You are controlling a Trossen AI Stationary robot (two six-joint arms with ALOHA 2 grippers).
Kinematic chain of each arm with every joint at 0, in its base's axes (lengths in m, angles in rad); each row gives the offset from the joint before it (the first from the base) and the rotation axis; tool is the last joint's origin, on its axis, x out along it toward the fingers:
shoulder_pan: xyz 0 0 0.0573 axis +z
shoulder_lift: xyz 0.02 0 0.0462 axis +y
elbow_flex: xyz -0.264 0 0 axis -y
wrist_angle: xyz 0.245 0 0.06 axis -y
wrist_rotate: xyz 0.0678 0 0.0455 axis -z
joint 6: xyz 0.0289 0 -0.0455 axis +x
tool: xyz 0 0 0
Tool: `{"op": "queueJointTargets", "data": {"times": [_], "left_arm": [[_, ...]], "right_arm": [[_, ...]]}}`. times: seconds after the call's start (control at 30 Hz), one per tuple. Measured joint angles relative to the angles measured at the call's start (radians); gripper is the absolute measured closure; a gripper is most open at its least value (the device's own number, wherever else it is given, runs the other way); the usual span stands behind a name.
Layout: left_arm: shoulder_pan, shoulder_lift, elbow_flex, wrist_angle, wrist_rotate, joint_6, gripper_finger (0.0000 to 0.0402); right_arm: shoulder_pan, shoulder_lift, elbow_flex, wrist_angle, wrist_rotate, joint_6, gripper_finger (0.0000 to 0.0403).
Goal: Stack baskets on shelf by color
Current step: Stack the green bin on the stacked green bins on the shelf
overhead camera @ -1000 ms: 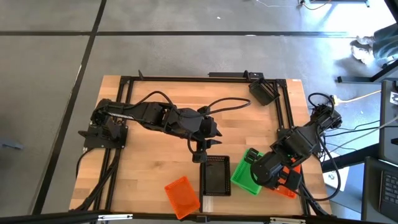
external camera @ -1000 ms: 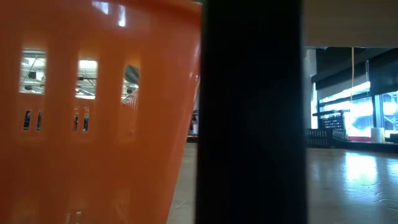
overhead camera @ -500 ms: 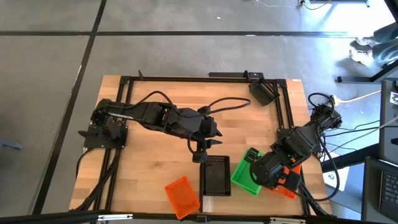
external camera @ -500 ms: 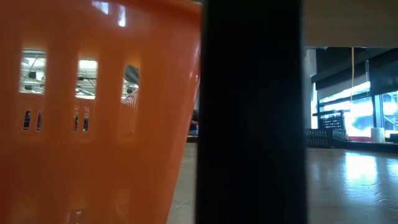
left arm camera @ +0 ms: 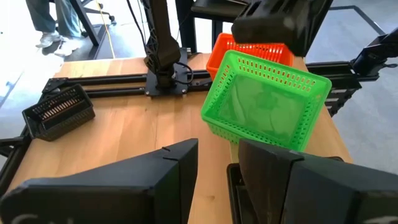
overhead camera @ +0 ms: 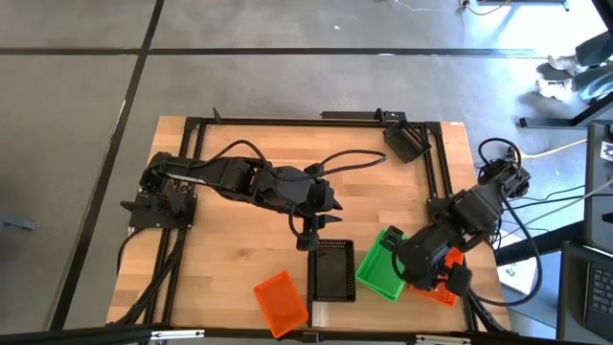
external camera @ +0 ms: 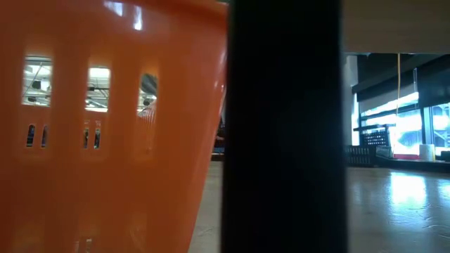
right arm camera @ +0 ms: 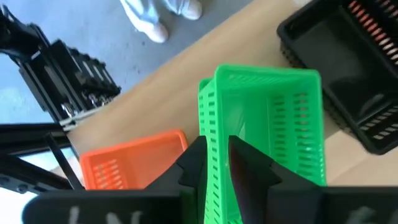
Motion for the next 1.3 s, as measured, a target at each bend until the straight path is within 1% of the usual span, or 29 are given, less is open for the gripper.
{"op": "queueJointTargets", "data": {"times": [0.1,0.17,0.33,0.5,0.57,0.63,0.87,1.1,1.3], "left_arm": [[0.0,0.0,0.0,0.0,0.0,0.0,0.0295],[0.0,0.0,0.0,0.0,0.0,0.0,0.0295],[0.0,0.0,0.0,0.0,0.0,0.0,0.0295],[0.0,0.0,0.0,0.0,0.0,0.0,0.0294],[0.0,0.0,0.0,0.0,0.0,0.0,0.0294],[0.0,0.0,0.0,0.0,0.0,0.0,0.0295],[0.0,0.0,0.0,-0.001,0.0,0.0,0.0294],[0.0,0.0,0.0,-0.001,0.0,0.0,0.0294],[0.0,0.0,0.0,-0.001,0.0,0.0,0.0294]], "right_arm": [[0.0,-0.001,0.018,0.0,0.0,0.029,0.0341],[0.0,0.0,0.008,0.0,0.0,0.049,0.0349],[0.0,0.0,-0.043,0.003,-0.016,0.04,0.0396],[0.0,0.001,-0.089,0.011,-0.015,0.046,0.0401],[0.0,0.001,-0.093,0.015,0.01,0.047,0.04],[0.0,0.001,-0.093,0.015,0.024,0.046,0.0401],[0.0,0.001,-0.093,0.016,0.026,0.046,0.0402],[0.0,0.001,-0.034,0.012,0.043,0.045,0.0403],[0.0,0.0,-0.067,0.005,0.037,0.045,0.0403]]}}
